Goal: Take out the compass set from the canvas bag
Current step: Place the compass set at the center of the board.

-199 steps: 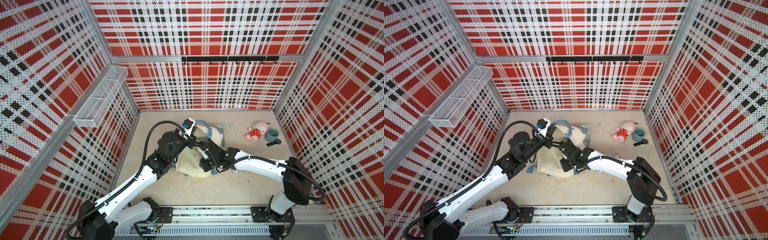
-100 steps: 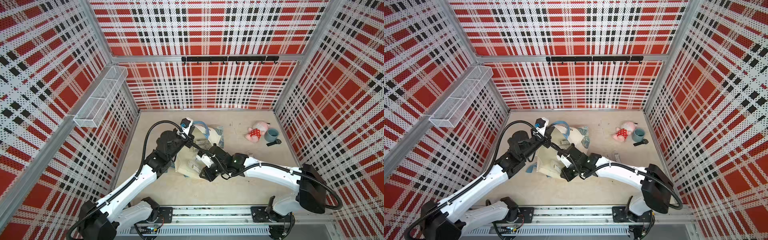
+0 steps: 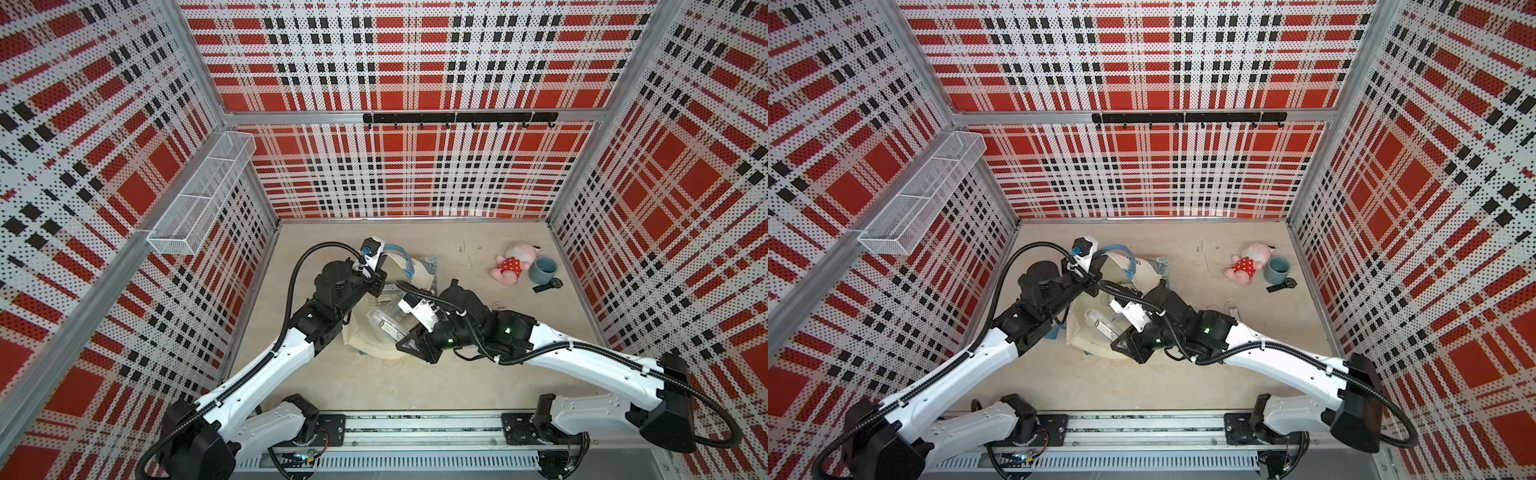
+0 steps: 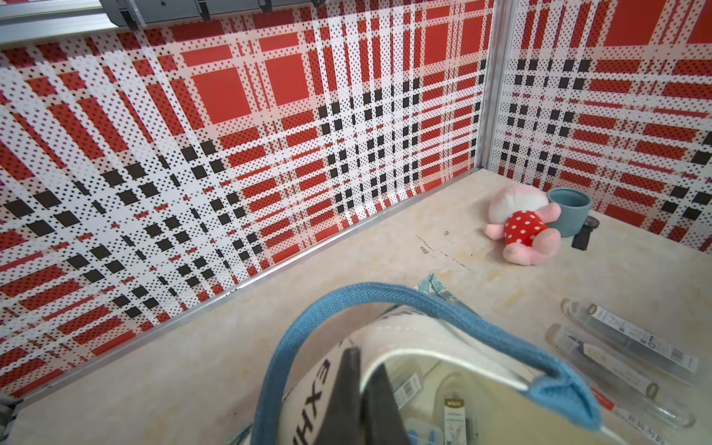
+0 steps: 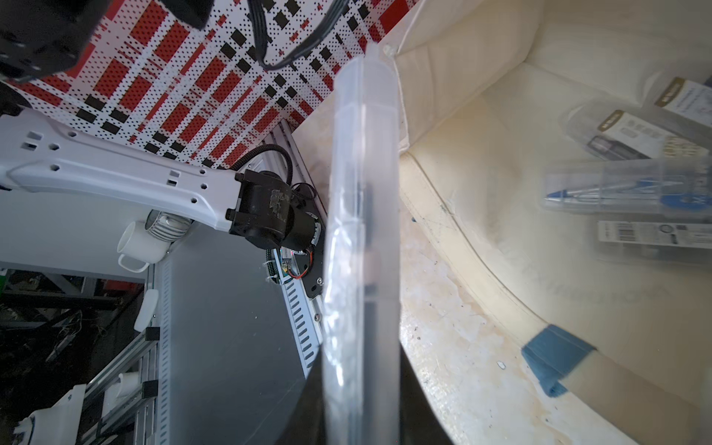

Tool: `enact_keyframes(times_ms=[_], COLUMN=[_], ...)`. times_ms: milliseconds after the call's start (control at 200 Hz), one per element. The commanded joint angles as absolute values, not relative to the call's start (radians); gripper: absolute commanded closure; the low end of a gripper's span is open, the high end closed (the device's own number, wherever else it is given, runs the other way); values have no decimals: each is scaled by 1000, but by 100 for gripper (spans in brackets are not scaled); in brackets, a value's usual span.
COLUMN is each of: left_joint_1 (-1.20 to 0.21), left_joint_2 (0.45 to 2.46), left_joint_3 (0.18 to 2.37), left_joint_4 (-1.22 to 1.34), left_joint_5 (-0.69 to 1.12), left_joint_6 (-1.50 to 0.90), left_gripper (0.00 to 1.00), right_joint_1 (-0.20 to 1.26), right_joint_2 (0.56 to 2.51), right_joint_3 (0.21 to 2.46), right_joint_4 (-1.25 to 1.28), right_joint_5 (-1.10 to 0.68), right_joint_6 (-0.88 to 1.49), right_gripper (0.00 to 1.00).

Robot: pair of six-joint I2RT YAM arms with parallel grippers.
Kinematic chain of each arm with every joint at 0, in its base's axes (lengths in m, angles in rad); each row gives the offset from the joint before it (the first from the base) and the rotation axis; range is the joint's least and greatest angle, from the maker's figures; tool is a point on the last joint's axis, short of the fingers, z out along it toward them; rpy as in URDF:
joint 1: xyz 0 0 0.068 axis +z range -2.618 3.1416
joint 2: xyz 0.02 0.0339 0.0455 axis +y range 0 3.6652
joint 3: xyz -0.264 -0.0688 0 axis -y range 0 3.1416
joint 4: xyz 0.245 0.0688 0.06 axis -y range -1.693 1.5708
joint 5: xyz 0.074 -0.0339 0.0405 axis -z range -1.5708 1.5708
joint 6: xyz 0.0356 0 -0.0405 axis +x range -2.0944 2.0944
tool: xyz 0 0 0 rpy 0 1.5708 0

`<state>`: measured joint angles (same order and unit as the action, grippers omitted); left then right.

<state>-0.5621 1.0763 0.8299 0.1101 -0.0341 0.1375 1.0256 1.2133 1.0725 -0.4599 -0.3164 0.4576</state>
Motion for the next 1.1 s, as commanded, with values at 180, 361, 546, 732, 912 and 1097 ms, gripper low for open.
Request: enact_keyframes(times_ms=[180,361,546,732,912,1097], left_joint_1=[-552,-544,-534,-533,-530,-525], left_joint_2=[1050,1047,1043,1034,1034,1035], left_joint_3=[845,847,847,841,840,839], left_joint_4=[202,203,208,212,210,212], left_joint_5=[-17,-5,21,23,25,29], left_joint_6=[127,125,114,110,112,110], left_gripper=[100,100,100,100,100,100], right_joint_1=[628,370,182,34,4,-25], right_joint_2=[957,863,841,868,945,966], right_joint_3=[1000,817,655,543,520,478], right_joint_4=[-751,-709,-577,-479,-452,-410], right_joint_5=[35,113,109,63,65,49], right_joint_6=[618,679,715,739,731,721], right_gripper=[83,81,77,77,74,66])
